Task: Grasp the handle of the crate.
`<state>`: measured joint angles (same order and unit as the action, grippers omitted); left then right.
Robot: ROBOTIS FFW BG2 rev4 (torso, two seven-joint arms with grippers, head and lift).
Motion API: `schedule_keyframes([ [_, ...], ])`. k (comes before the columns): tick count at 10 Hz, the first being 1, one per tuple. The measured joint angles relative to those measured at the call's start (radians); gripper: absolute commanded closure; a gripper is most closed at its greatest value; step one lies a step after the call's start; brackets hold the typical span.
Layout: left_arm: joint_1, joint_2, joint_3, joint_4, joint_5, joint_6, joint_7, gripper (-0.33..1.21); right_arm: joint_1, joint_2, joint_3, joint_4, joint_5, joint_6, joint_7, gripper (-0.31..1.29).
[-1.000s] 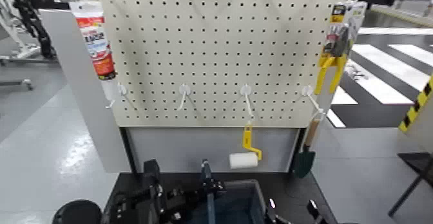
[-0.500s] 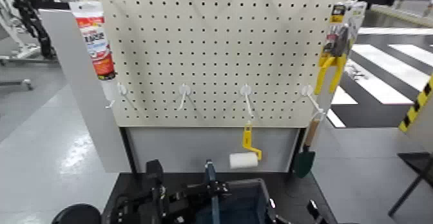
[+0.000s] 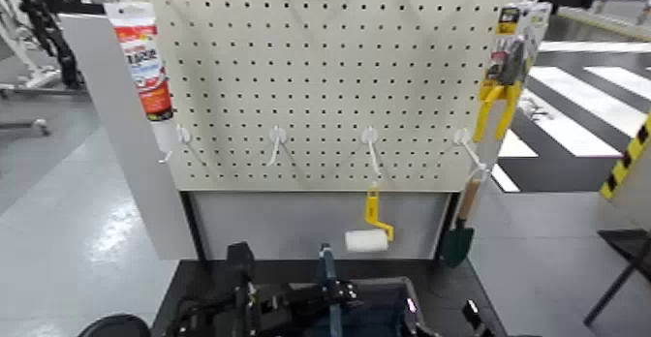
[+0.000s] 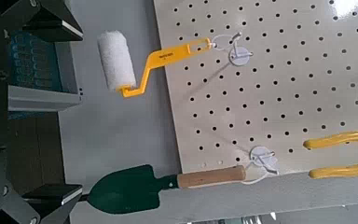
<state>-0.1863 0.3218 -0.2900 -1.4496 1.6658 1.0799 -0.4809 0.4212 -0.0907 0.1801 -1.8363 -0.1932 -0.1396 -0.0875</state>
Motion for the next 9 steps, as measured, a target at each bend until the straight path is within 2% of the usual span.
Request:
schedule_keyframes([
  [3, 0.011, 0.01, -0.019, -0.043, 0.039, 0.002, 0.023, 1.18, -0.002, -0.002, -0.001, -0.003, 0.021, 0.004, -0.011, 0.15],
  [9, 0.013, 0.01, -0.023, -0.052, 0.052, 0.0, 0.024, 1.18, -0.003, -0.003, -0.002, -0.01, 0.04, 0.014, -0.012, 0.15],
])
